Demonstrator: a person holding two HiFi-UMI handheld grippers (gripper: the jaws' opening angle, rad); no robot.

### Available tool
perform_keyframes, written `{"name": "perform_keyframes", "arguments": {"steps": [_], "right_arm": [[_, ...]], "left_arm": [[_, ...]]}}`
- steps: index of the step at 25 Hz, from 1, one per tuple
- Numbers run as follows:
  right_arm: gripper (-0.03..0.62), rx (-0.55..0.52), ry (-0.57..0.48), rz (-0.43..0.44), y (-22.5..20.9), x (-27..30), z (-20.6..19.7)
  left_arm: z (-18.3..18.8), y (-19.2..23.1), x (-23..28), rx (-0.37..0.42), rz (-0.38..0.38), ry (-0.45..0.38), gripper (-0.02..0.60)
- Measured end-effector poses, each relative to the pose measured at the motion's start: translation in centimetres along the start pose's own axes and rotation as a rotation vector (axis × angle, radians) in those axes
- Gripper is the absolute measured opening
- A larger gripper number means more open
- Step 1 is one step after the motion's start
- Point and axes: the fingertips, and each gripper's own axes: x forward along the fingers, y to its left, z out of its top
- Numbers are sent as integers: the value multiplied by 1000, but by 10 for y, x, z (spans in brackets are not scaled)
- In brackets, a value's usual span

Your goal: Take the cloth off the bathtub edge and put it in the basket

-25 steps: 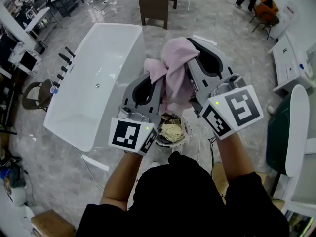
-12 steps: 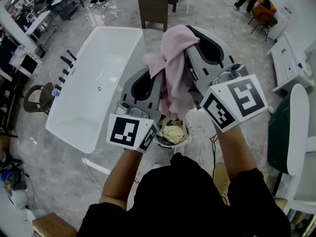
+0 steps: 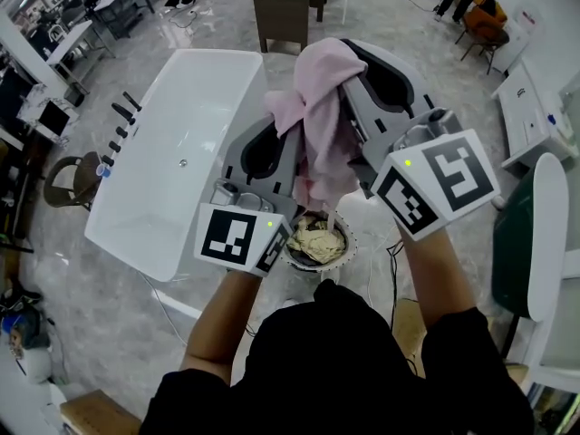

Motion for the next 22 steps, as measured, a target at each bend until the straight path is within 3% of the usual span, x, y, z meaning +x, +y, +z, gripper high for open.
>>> {"name": "perform_keyframes", "arguments": {"steps": [8, 13, 22], "right_arm": [[46, 99, 58, -18, -6, -12, -56], [46, 99, 91, 5, -5, -18, -70], [46, 190, 166, 23, -20, -42, -128]], "left_arm": [[-40, 0, -3, -34, -6, 82, 25], [-60, -2, 2, -46, -2, 114, 25], [-113, -16, 9, -57, 49, 211, 25]]}}
